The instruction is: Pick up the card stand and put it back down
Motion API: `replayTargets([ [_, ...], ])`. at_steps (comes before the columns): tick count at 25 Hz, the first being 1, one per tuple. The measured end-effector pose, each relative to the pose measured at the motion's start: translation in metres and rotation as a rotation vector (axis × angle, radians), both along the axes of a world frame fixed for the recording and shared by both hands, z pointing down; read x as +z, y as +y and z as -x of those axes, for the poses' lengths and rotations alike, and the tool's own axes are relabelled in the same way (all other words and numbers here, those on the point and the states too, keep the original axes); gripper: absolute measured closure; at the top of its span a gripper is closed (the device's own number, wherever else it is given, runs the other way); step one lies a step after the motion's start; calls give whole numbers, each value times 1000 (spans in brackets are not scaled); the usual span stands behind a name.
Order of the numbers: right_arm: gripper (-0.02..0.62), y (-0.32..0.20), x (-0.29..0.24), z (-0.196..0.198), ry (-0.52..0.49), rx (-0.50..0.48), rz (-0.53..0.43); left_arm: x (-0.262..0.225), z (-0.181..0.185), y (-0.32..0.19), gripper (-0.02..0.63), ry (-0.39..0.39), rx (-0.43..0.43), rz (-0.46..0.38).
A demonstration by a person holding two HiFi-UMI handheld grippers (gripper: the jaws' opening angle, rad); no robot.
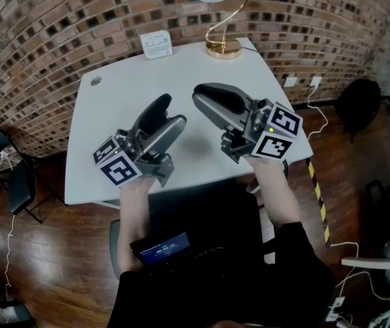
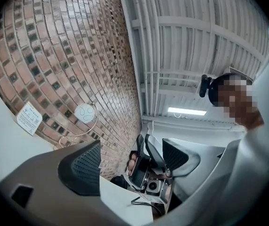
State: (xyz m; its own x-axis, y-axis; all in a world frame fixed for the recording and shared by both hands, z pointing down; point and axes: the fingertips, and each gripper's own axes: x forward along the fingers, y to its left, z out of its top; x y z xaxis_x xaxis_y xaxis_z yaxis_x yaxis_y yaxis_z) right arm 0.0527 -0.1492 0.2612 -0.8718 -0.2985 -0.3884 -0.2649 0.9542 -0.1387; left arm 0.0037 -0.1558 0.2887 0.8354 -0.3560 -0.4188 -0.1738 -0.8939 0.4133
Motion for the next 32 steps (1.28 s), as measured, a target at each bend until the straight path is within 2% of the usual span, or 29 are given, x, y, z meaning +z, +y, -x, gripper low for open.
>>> replayTargets([
  [8, 518, -3, 21, -5, -20, -8, 43, 10, -4, 0, 204, -19, -13, 18],
  [17, 518, 8, 9, -13, -15, -10, 7, 6, -6, 2, 204, -13, -27, 26],
  [25, 518, 11, -7, -11, 10, 25, -68, 1, -4, 3, 204, -17, -32, 13],
  [32, 518, 19, 1, -2, 12, 19, -76, 5, -2, 11, 204, -10, -29, 8],
])
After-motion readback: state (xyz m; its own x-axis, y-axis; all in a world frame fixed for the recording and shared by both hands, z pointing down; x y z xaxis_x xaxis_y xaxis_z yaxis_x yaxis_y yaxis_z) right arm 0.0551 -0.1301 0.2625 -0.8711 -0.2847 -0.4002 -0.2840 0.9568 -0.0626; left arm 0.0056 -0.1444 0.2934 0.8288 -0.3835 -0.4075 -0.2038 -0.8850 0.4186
